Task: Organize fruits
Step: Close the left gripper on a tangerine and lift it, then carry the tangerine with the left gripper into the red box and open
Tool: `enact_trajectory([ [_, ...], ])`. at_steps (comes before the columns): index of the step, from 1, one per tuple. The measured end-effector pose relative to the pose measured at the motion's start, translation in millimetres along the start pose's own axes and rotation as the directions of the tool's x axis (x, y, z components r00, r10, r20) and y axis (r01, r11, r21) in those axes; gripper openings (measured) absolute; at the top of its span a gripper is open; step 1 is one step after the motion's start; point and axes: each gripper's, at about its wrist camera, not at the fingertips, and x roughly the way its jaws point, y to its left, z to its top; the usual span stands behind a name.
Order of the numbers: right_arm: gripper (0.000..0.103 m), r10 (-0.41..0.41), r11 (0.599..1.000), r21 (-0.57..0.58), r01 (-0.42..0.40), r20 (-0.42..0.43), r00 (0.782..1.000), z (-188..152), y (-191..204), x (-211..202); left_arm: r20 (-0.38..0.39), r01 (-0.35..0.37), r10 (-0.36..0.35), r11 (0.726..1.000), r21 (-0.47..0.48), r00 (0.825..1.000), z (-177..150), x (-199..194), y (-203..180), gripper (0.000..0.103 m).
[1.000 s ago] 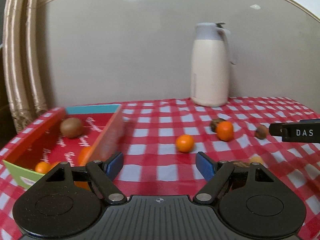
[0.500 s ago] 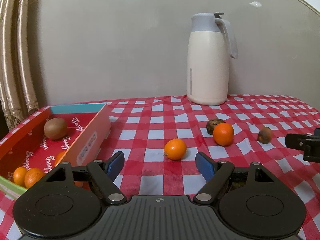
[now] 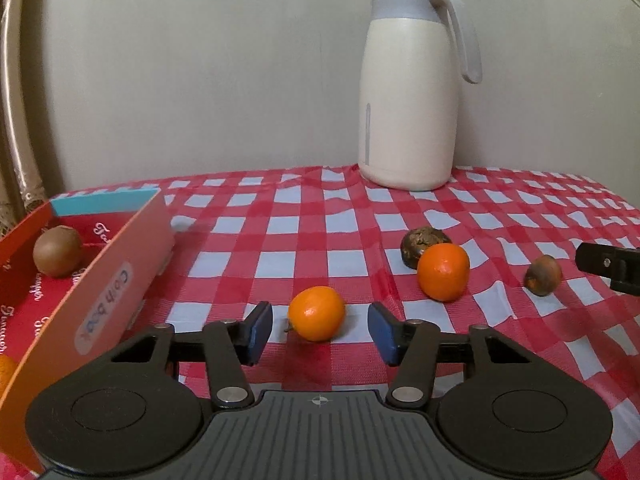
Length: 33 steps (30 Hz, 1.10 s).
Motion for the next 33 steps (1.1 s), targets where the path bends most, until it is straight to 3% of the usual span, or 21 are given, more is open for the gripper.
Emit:
enact_trajectory([
  [2,0.078,0.001,1.0,0.0,-0.001,-0.002,1.0,1.4,0.0,4.6,-0.016,-0.006,0.006,1.0,0.007,1.0,1.9,4.9,-1.8,0.054],
  [4,0.078,0.003,1.0,-0.004,-0.003,-0.002,1.0,1.8,0.8,6.9,-0.041,-0.009,0.009,1.0,0.007,0.999,3.5,10.3,-3.0,0.035],
  [5,0.078,0.005,1.0,-0.006,-0.005,-0.003,1.0,2.1,1.0,7.7,-0.051,-0.008,0.009,1.0,0.005,0.999,3.7,12.0,-2.9,0.034],
  [18,0.078,0.01,1.0,0.004,-0.01,0.001,1.0,3.4,4.3,5.8,0.01,-0.015,0.015,1.0,0.021,1.0,3.0,-10.8,4.3,0.033],
  [33,0.078,0.063,0.998,-0.018,-0.062,0.018,0.998,6.9,41.1,5.2,0.084,-0.097,0.101,0.994,-0.053,0.991,3.3,-46.6,81.7,0.033],
])
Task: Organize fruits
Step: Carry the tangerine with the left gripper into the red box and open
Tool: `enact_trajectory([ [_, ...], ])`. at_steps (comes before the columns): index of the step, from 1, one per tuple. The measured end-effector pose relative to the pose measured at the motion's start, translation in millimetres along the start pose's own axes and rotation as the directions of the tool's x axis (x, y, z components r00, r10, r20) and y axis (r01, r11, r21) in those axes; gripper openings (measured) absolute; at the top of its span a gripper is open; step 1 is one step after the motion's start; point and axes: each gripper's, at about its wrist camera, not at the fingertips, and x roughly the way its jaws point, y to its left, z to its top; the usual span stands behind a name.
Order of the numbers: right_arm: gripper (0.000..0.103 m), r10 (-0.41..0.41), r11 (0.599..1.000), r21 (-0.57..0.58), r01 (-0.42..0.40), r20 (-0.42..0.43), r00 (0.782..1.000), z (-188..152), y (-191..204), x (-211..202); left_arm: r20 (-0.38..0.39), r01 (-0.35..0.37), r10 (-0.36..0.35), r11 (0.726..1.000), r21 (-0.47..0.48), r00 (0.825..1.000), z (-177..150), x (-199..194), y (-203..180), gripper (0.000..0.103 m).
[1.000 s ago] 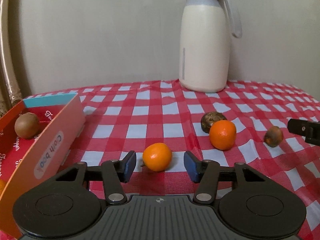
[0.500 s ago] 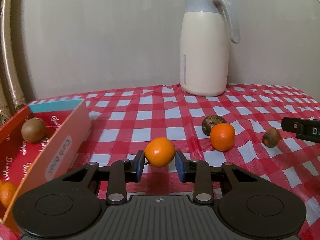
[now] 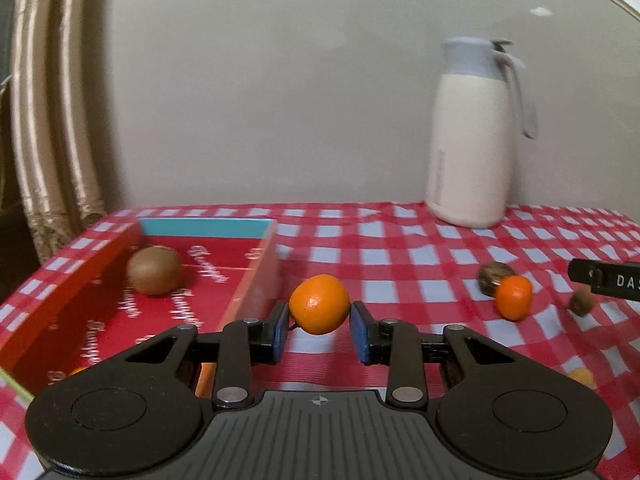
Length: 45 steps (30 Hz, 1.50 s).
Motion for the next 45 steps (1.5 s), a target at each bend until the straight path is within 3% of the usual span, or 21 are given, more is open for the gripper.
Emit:
enact_trajectory([
  [5,0.078,0.026,1.0,-0.015,-0.026,0.005,1.0,1.9,21.7,3.8,0.012,0.001,-0.001,1.0,-0.029,1.0,-0.7,-4.8,27.6,0.034],
  [8,0.078,0.043,0.999,-0.024,-0.043,0.007,0.999,2.1,34.5,5.7,0.042,-0.025,0.026,1.0,-0.009,0.999,-1.7,-11.0,33.7,0.034],
  [12,0.078,0.062,0.997,-0.034,-0.062,0.007,0.998,2.8,49.4,9.3,0.064,-0.066,0.069,0.997,-0.05,0.996,0.5,-17.4,57.4,0.034],
  [23,0.078,0.093,0.994,-0.065,-0.092,-0.002,0.996,-0.7,70.7,11.8,-0.009,-0.186,0.186,0.977,-0.102,0.982,-9.5,1.5,116.3,0.034],
  [30,0.078,0.102,0.992,-0.074,-0.102,-0.005,0.995,-2.0,74.5,10.1,-0.048,-0.226,0.222,0.969,-0.103,0.974,-16.3,10.1,127.2,0.034],
  [32,0.078,0.103,0.992,-0.075,-0.103,-0.007,0.995,-2.1,74.2,10.0,-0.045,-0.227,0.223,0.969,-0.101,0.974,-15.8,9.1,124.7,0.038],
  [34,0.078,0.103,0.992,-0.076,-0.104,-0.007,0.995,-1.8,73.8,9.7,-0.033,-0.231,0.229,0.968,-0.098,0.973,-15.3,7.4,121.6,0.06],
  [35,0.078,0.105,0.992,-0.076,-0.105,-0.007,0.994,-1.8,73.1,9.5,-0.023,-0.236,0.235,0.967,-0.097,0.972,-14.7,6.1,120.0,0.062],
  [45,0.078,0.058,0.992,-0.11,-0.059,-0.013,0.998,-5.7,43.0,4.6,0.025,-0.205,0.208,0.973,-0.105,0.978,-7.5,-3.8,105.7,0.063],
])
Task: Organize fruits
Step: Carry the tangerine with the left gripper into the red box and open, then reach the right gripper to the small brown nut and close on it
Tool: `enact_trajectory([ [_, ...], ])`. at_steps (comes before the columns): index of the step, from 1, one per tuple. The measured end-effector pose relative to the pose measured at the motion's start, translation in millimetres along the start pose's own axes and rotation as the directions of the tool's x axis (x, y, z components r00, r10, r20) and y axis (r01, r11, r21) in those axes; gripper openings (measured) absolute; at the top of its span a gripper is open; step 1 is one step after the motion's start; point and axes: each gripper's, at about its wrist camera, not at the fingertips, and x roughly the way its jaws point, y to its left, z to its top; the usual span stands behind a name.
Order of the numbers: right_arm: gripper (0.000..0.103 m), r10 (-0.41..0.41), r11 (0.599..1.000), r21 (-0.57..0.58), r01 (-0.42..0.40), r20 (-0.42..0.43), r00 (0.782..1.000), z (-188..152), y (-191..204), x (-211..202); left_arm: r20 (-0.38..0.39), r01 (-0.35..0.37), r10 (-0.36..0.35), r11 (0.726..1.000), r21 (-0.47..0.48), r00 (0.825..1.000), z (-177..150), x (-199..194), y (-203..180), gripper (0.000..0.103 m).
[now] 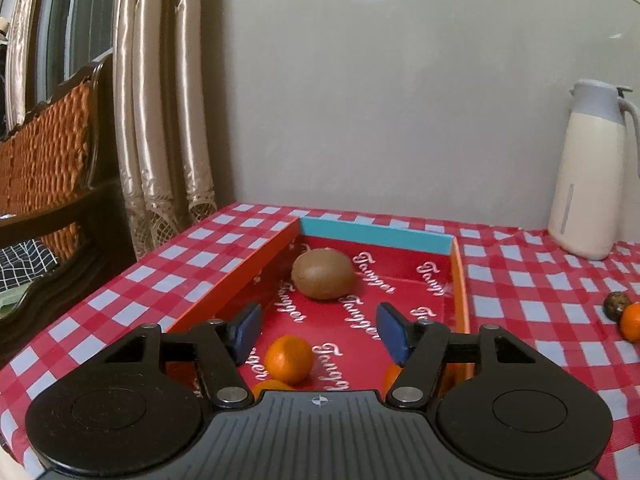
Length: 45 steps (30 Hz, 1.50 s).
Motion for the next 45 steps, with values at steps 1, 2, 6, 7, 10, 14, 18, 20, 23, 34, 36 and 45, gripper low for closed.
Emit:
enact_trajectory([
  [1,0.078,-0.005,1.0,-0.005,0.005,-0.003,1.0,-1.4,-4.6,-1.0,0.003,0.003,-0.003,1.0,0.0,1.0,0.3,-1.1,-1.9,0.063],
  [2,0.078,-0.011,1.0,-0.009,0.011,-0.005,1.0,-2.5,-7.9,-1.8,0.005,0.005,-0.005,1.0,0.002,1.0,0.5,-1.4,-3.8,0.063],
  [6,0.077,-0.032,0.999,-0.015,0.032,-0.022,0.999,-6.1,-23.2,-1.3,0.006,0.013,-0.013,1.0,0.012,1.0,0.6,-1.9,-12.3,0.063],
  [7,0.076,-0.038,0.999,-0.013,0.037,-0.026,0.999,-6.3,-26.2,-0.6,0.006,0.014,-0.014,1.0,0.012,1.0,0.6,-1.9,-13.7,0.063],
  [10,0.075,-0.05,0.999,0.002,0.05,-0.031,0.998,-5.0,-33.7,0.8,0.007,0.013,-0.013,1.0,0.014,1.0,1.0,-1.9,-17.1,0.063],
  [14,0.072,-0.059,0.998,0.016,0.06,-0.051,0.997,-4.6,-41.0,6.3,0.003,0.013,-0.013,1.0,0.016,1.0,0.8,-0.6,-18.9,0.063],
  [18,0.064,-0.072,0.997,0.03,0.075,-0.084,0.994,-3.9,-47.2,15.6,0.003,0.01,-0.01,1.0,0.012,1.0,1.1,0.2,-17.0,0.063],
  [20,0.062,-0.073,0.997,0.032,0.077,-0.095,0.993,-4.7,-49.0,19.1,0.004,0.008,-0.008,1.0,0.01,1.0,1.2,0.4,-15.6,0.063],
  [23,0.05,-0.069,0.996,0.045,0.075,-0.122,0.99,-5.1,-50.6,24.9,0.003,0.008,-0.008,1.0,0.009,1.0,1.2,1.3,-14.5,0.063],
  [34,0.03,-0.067,0.994,0.069,0.08,-0.172,0.983,-6.6,-50.5,39.1,0.005,0.011,-0.011,1.0,0.005,1.0,1.8,1.1,-12.2,0.063],
  [36,0.03,-0.061,0.994,0.079,0.076,-0.17,0.984,-7.0,-50.8,40.3,0.006,0.01,-0.01,1.0,0.004,1.0,2.0,0.8,-11.6,0.063],
  [45,0.03,-0.036,0.997,0.061,0.042,-0.097,0.995,8.2,-26.2,25.4,0.017,-0.004,0.004,1.0,-0.007,1.0,1.8,-4.9,1.5,0.063],
])
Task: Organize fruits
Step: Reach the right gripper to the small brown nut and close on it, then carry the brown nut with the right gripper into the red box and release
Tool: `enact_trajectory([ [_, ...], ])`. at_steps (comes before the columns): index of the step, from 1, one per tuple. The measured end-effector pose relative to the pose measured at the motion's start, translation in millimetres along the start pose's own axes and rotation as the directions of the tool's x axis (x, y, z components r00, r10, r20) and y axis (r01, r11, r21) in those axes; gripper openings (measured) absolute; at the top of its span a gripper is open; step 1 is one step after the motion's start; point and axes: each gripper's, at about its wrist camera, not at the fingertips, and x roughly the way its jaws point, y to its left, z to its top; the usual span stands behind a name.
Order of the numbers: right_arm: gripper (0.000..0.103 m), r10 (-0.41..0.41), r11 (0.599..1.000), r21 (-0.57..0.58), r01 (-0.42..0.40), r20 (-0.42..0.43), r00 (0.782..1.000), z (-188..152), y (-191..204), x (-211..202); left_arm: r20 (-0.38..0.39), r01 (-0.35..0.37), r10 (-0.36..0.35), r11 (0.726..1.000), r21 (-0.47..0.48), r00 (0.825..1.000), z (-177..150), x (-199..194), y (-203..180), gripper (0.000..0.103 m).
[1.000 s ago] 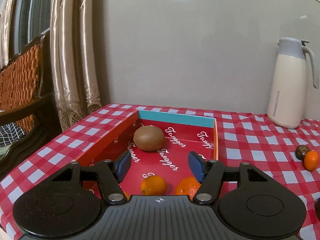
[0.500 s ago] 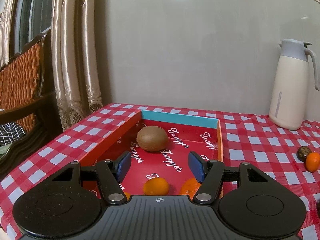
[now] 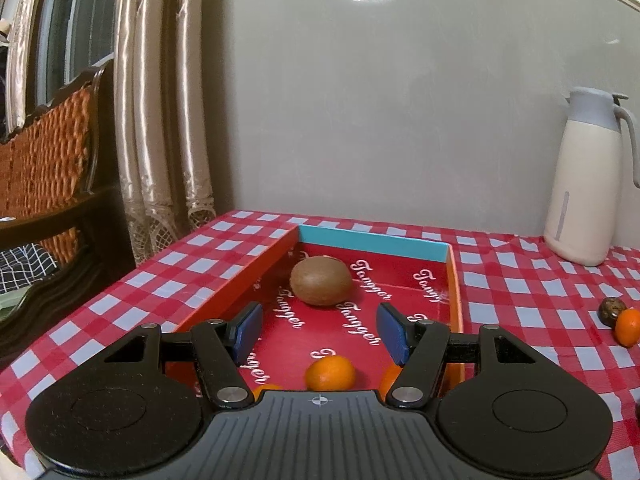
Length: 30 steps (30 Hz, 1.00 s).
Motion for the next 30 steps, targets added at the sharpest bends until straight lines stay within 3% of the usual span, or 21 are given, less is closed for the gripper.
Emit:
enact_trajectory([
  [30,0.03,0.105,0.992,-0.078,-0.098,0.092,0.99,13.0,53.7,-57.1,0.026,-0.05,0.051,0.998,-0.047,0.998,2.9,-30.3,42.5,0.063],
])
